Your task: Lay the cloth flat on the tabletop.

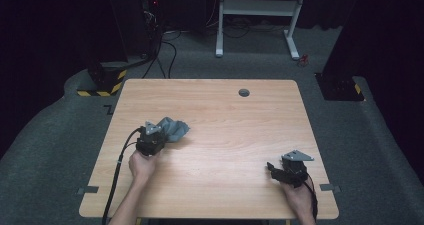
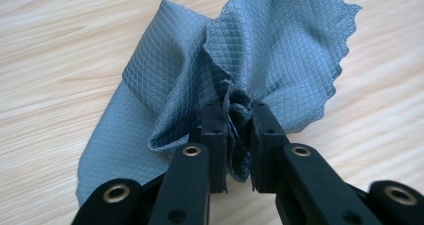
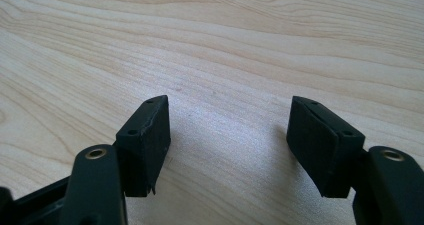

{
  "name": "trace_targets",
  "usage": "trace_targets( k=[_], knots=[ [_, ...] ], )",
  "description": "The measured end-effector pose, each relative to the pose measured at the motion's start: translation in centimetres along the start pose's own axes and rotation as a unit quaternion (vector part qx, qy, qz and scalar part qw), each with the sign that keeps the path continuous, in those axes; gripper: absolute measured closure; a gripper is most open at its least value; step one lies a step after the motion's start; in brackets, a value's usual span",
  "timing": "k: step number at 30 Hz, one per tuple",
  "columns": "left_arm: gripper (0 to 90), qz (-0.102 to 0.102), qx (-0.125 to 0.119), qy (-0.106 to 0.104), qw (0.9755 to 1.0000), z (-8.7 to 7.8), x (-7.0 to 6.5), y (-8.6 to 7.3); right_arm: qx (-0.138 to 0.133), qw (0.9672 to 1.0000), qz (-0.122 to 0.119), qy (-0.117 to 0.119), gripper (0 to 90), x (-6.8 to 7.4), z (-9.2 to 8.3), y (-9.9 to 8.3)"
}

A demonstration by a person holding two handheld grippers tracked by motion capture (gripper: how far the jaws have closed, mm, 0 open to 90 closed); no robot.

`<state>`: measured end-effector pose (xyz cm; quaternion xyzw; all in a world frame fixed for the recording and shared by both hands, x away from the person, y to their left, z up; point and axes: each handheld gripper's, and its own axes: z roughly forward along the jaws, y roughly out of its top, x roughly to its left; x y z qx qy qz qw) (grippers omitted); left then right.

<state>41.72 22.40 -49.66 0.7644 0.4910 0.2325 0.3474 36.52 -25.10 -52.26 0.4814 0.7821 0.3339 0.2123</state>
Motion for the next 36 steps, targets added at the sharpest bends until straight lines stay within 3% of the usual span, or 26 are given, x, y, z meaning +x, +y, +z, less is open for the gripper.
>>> trace_targets(
  k=[2,9,13,14,15,18,21,22,25,29,36],
  knots=[
    [80.0,0.016,-0.003,-0.016,0.9997,0.1,-1.4,0.4,0.000,1.0000,0.000,0.000,33.9,0.0,0.0,0.0],
    [79.9,0.035,-0.005,-0.048,0.9983,0.8,-4.0,0.9,0.000,1.0000,0.000,0.000,33.9,0.0,0.0,0.0],
    [79.8,0.045,-0.010,-0.071,0.9964,1.4,-5.8,1.5,0.000,1.0000,0.000,0.000,33.9,0.0,0.0,0.0],
    [79.8,0.053,-0.011,-0.081,0.9952,1.6,-6.8,1.9,0.000,1.0000,0.000,0.000,33.8,0.0,0.0,0.0],
    [79.8,0.053,-0.011,-0.081,0.9952,1.6,-6.8,1.9,0.000,1.0000,0.000,0.000,33.8,0.0,0.0,0.0],
    [79.8,0.065,-0.020,-0.106,0.9920,1.9,-8.9,2.8,0.000,1.0000,0.000,0.000,33.9,0.0,0.0,0.0],
    [79.8,0.068,-0.024,-0.121,0.9900,2.0,-9.8,3.3,0.000,1.0000,0.000,0.000,33.8,0.0,0.0,0.0],
    [79.8,0.071,-0.027,-0.133,0.9882,2.2,-10.7,3.6,0.000,1.0000,0.000,0.000,33.9,0.0,0.0,0.0],
    [79.7,0.078,-0.027,-0.140,0.9867,2.5,-11.6,4.0,0.000,1.0000,0.000,0.000,33.9,0.0,0.0,0.0],
    [79.6,0.100,-0.025,-0.161,0.9816,3.2,-14.1,5.0,0.000,1.0000,-0.001,0.000,33.7,0.0,0.0,0.0],
    [79.2,0.113,-0.017,-0.196,0.9740,4.8,-17.5,5.7,0.000,1.0000,-0.001,0.000,33.6,0.0,0.0,0.0]
  ],
)
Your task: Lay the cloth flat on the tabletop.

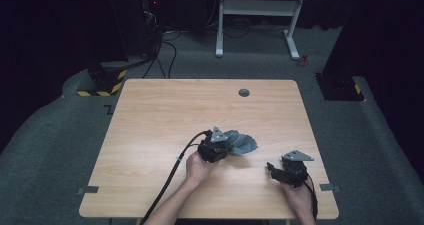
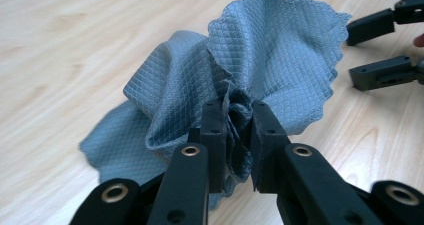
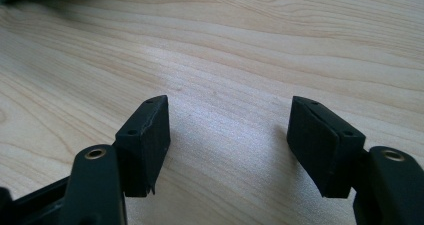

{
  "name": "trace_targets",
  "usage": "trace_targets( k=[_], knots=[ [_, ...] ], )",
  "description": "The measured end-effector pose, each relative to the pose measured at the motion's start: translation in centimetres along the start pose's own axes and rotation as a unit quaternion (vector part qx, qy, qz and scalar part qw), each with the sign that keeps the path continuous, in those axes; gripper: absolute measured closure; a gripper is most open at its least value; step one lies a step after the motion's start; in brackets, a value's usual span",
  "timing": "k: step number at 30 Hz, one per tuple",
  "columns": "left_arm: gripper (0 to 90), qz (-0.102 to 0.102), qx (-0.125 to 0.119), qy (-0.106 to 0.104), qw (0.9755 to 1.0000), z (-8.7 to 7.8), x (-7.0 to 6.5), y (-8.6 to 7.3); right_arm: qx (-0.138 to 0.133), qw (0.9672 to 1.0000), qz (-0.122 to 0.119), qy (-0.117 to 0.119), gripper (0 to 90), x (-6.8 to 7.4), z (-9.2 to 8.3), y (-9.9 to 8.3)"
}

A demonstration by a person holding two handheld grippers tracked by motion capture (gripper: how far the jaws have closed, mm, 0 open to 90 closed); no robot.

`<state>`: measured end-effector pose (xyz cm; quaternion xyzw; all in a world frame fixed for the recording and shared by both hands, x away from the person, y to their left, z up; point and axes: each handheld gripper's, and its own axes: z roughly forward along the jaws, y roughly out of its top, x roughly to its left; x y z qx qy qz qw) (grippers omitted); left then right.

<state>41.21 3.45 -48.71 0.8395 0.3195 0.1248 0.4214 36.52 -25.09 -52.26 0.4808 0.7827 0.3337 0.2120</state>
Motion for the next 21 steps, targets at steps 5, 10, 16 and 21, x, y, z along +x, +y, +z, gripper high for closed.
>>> trace_targets(
  k=[5,10,16,21],
  knots=[
    [75.1,-0.001,0.016,-0.014,0.9998,1.3,-0.6,-0.4,-0.003,1.0000,0.000,-0.003,37.5,-0.1,0.0,0.0],
    [66.6,0.003,0.019,-0.010,0.9998,0.9,-0.4,-0.8,-0.004,0.9999,0.008,-0.009,42.8,-0.1,0.0,0.0],
    [68.9,0.010,0.013,-0.004,0.9998,-0.6,-0.1,-1.2,-0.036,0.9987,0.033,0.014,58.7,-0.4,-0.3,0.2],
    [79.1,0.005,0.012,-0.005,0.9999,-1.0,0.2,-1.2,-0.049,0.9966,0.033,0.058,54.2,-0.1,0.2,2.0]
  ],
)
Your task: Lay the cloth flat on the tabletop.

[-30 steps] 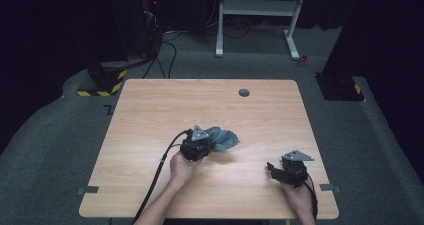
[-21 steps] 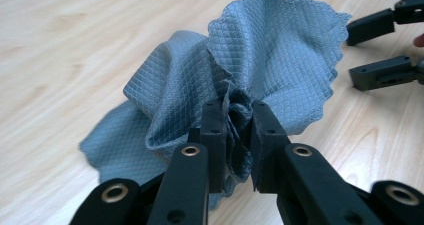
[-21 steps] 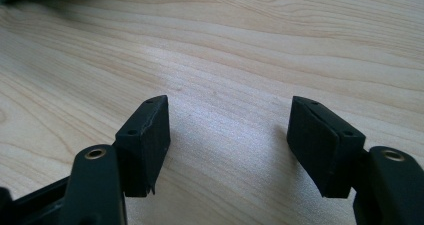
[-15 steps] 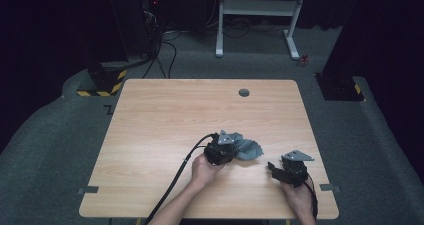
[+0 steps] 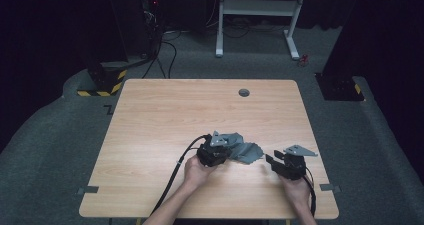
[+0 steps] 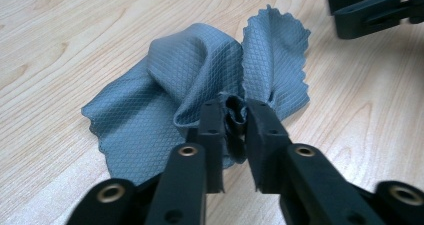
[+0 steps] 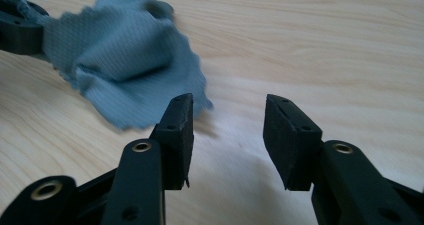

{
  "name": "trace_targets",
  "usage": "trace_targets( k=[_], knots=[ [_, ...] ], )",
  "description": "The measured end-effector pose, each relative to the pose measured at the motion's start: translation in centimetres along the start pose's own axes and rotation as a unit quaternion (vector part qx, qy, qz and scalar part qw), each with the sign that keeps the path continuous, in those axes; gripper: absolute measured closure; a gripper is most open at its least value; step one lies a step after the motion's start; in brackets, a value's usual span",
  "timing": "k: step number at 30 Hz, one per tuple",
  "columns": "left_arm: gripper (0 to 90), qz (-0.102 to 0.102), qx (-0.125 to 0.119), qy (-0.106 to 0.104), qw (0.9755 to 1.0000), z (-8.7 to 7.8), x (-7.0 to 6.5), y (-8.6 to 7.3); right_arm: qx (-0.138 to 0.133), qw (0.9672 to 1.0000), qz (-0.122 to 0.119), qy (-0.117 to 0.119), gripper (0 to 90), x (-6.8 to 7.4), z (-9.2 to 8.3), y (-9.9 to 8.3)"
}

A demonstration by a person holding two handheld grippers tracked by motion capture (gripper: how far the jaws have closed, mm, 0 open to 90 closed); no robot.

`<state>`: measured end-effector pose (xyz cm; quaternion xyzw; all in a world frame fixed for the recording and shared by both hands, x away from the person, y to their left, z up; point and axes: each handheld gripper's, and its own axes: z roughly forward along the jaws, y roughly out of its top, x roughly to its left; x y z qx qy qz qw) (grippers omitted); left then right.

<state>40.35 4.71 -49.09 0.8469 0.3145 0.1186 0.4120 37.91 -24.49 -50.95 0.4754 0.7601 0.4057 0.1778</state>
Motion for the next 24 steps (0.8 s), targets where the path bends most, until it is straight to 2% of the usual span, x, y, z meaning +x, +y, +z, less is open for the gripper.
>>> trace_targets(
  k=[3,5,7,8,9,13,16,18,19,21,22,23,24],
  knots=[
    [84.1,0.001,-0.003,0.000,1.0000,-0.3,0.0,-0.1,0.001,0.9999,-0.008,0.010,55.4,0.2,1.2,0.8],
    [85.1,0.006,-0.001,0.001,1.0000,-0.5,-0.1,-0.2,0.006,0.9994,-0.015,0.031,67.1,0.3,1.8,1.1],
    [85.7,0.010,0.000,0.003,0.9999,-1.0,0.0,-0.4,0.008,0.9987,-0.031,0.039,77.2,0.5,2.2,1.2],
    [85.8,0.010,0.000,0.003,0.9999,-1.0,0.0,-0.4,0.008,0.9987,-0.031,0.039,77.2,0.5,2.2,1.2],
    [85.8,0.013,-0.002,0.004,0.9999,-1.6,0.1,-0.7,0.005,0.9982,-0.042,0.043,87.9,0.8,2.1,1.3],
    [85.4,0.011,-0.007,0.000,0.9999,-2.9,0.1,-1.7,-0.011,0.9948,-0.079,0.063,89.7,1.9,0.7,1.1],
    [85.4,0.017,-0.005,-0.004,0.9998,-3.6,-0.2,-2.5,-0.008,0.9898,-0.115,0.083,89.7,3.1,-0.3,0.4],
    [85.4,0.028,0.002,0.000,0.9996,-4.3,-0.6,-3.6,0.000,0.9860,-0.136,0.097,89.7,4.1,-0.9,-0.3],
    [85.5,0.034,0.009,0.002,0.9994,-4.9,-1.0,-4.7,0.005,0.9842,-0.143,0.103,89.7,4.5,-1.1,-0.7],
    [85.5,0.038,0.014,0.005,0.9992,-5.5,-1.2,-5.8,0.012,0.9815,-0.152,0.116,89.7,5.1,-1.5,-1.5],
    [85.4,0.038,0.014,0.005,0.9992,-5.5,-1.2,-5.8,0.014,0.9804,-0.154,0.122,89.7,5.4,-1.6,-1.8],
    [85.4,0.037,0.020,0.009,0.9991,-6.0,-1.4,-6.7,0.017,0.9796,-0.155,0.127,89.7,5.7,-1.7,-2.1],
    [85.4,0.037,0.020,0.009,0.9991,-6.0,-1.4,-6.7,0.020,0.9788,-0.156,0.131,89.7,5.9,-1.8,-2.4]
  ],
)
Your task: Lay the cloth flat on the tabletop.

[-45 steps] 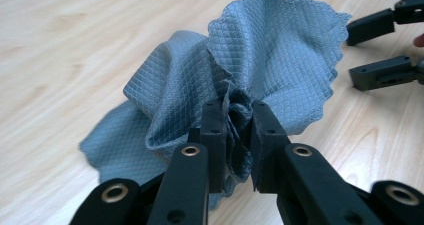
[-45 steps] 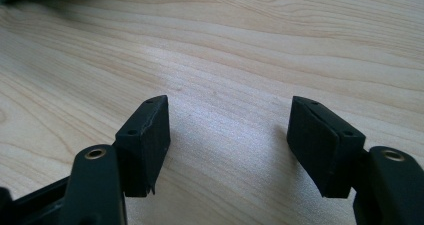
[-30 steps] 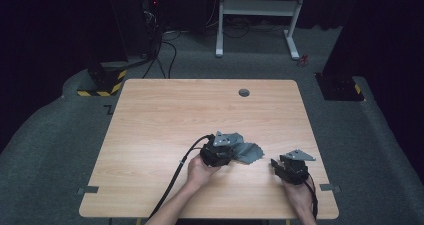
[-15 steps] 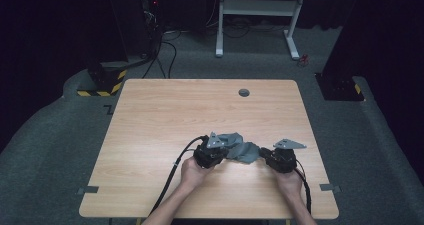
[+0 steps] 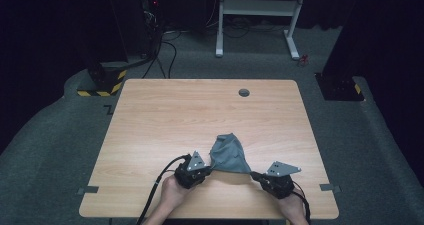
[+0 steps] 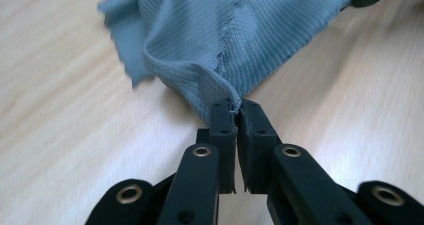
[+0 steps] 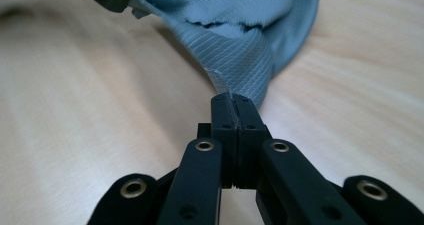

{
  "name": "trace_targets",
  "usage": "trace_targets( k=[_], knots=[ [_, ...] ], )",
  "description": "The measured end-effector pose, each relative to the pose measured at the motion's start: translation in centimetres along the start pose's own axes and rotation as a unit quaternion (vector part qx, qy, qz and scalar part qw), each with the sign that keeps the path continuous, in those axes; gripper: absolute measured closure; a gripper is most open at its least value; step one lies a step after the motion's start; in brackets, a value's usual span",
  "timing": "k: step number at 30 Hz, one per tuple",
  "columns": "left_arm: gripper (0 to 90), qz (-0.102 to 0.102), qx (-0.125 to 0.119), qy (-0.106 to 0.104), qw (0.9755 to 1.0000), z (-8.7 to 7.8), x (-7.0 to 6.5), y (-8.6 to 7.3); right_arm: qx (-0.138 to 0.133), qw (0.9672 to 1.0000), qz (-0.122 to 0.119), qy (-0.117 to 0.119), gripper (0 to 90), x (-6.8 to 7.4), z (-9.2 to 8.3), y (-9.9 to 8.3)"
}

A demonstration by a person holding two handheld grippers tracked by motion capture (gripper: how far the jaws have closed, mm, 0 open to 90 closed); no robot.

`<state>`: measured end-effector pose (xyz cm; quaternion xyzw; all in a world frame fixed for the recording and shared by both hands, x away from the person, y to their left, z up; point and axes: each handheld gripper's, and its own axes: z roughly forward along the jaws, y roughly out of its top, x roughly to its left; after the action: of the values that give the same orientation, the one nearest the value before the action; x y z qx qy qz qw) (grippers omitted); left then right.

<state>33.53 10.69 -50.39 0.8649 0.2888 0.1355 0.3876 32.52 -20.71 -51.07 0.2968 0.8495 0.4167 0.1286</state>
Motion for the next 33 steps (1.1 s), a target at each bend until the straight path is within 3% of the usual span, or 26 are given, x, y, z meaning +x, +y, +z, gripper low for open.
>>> trace_targets(
  k=[4,8,11,12,14,15,16,17,18,21,23,26,27,31,33],
  knots=[
    [85.4,0.004,0.015,0.005,0.9999,-0.8,-0.6,-1.7,0.009,0.9999,-0.008,0.009,89.6,0.8,0.3,-0.3],
    [84.8,-0.014,0.021,0.003,0.9997,-1.6,-0.6,-3.2,0.031,0.9989,-0.029,0.019,88.6,1.9,0.9,-0.2],
    [83.0,-0.022,0.014,0.005,0.9996,-2.0,-0.5,-3.3,0.037,0.9983,-0.034,0.028,83.8,2.0,1.0,-0.1],
    [74.8,-0.029,-0.004,0.010,0.9995,-2.5,-0.5,-2.8,0.036,0.9982,-0.040,0.027,79.2,2.2,0.9,0.1],
    [67.4,-0.027,-0.024,0.020,0.9992,-2.8,-0.6,-1.9,0.022,0.9988,-0.037,0.024,78.3,2.0,0.3,0.4],
    [63.1,-0.027,-0.024,0.020,0.9992,-2.8,-0.6,-1.9,0.022,0.9988,-0.037,0.024,78.3,2.0,0.3,0.4],
    [59.2,-0.025,-0.027,0.024,0.9990,-2.8,-0.7,-1.3,0.000,0.9995,-0.025,0.020,78.2,1.5,-0.4,0.9],
    [59.2,-0.027,-0.029,0.027,0.9989,-2.6,-0.7,-0.8,0.000,0.9995,-0.025,0.020,78.2,1.5,-0.4,0.9],
    [57.7,-0.015,-0.022,0.038,0.9989,-1.8,-0.7,0.4,-0.018,0.9998,-0.007,0.011,78.8,0.9,-0.7,1.4],
    [58.4,-0.007,-0.016,0.052,0.9985,-0.7,-0.7,1.4,-0.018,0.9998,0.006,-0.004,79.0,0.4,-0.4,1.9],
    [59.7,0.002,-0.022,0.063,0.9978,0.9,-0.8,2.9,-0.001,0.9998,0.012,-0.018,76.7,0.2,1.1,2.4],
    [58.7,0.007,-0.021,0.061,0.9979,2.0,-0.8,3.9,0.012,0.9995,0.006,-0.028,74.7,0.4,2.2,2.6],
    [57.5,0.009,-0.011,0.062,0.9980,3.0,-0.6,4.9,0.021,0.9992,0.004,-0.035,73.2,0.6,3.0,2.7],
    [54.6,0.011,0.010,0.058,0.9982,4.7,-0.3,6.0,0.032,0.9986,0.005,-0.042,72.6,0.6,3.7,2.6],
    [53.2,0.017,0.037,0.064,0.9971,6.2,-0.2,6.7,0.035,0.9985,0.007,-0.042,72.3,0.6,3.9,2.6]
  ],
)
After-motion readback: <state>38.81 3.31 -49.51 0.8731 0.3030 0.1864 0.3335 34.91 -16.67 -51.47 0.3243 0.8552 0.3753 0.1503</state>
